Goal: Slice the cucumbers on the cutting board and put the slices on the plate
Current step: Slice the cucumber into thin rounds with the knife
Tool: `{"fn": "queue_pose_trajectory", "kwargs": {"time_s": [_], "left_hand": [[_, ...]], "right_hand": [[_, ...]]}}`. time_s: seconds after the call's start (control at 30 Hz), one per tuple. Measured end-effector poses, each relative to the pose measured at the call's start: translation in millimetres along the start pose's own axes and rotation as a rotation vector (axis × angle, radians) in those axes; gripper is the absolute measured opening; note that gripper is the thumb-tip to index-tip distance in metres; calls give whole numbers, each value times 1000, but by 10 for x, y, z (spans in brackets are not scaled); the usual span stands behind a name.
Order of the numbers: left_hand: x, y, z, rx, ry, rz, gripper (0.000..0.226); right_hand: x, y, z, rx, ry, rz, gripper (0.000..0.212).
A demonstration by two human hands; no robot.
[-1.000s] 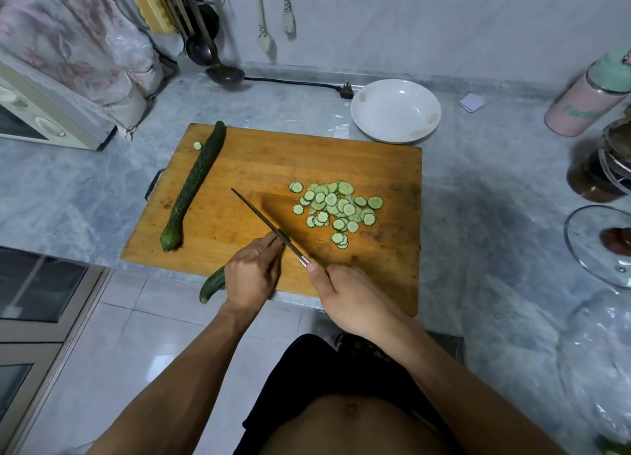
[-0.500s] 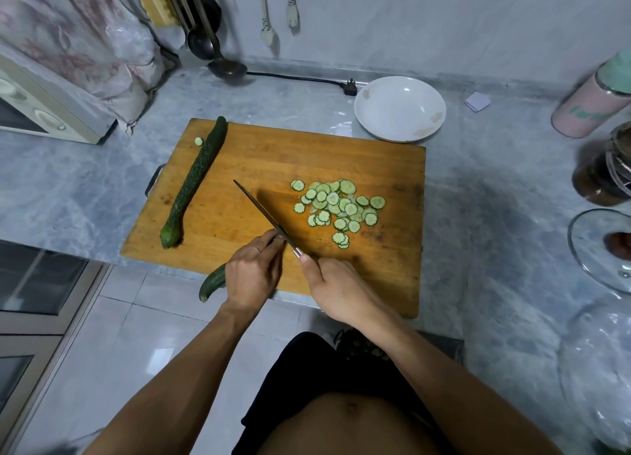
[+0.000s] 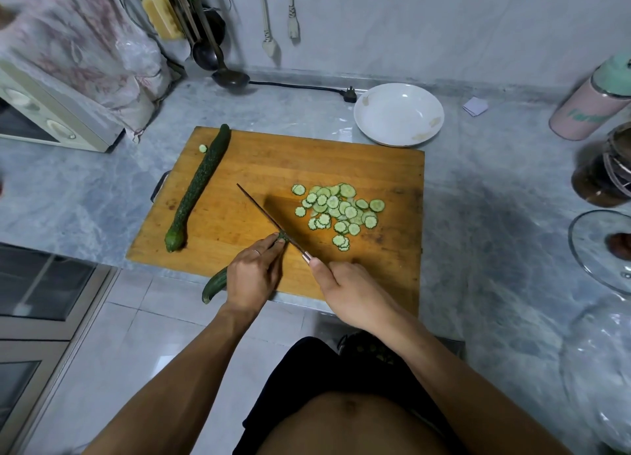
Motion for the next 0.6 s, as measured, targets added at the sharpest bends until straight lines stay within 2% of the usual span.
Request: {"fn": "queue_pose_trajectory", "kwargs": {"time_s": [0.17,0.6], "left_hand": [[1,10,-13,29,-19,9,31],[3,7,-36,12,-24,-19,31]], "right_hand": [[78,-22,40,9,7,-8,55],[-72,-129,62,-5,-14,-1,59]]}}
Point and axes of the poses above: each hand's wrist, its own x-axis away from the middle knuckle, its own y-axis out of the back of the hand, z = x × y, the point moved 7 cm from there along -x, towards the middle knuckle, and after that the axes turned 6 degrees about x, right-handed, at the moved point
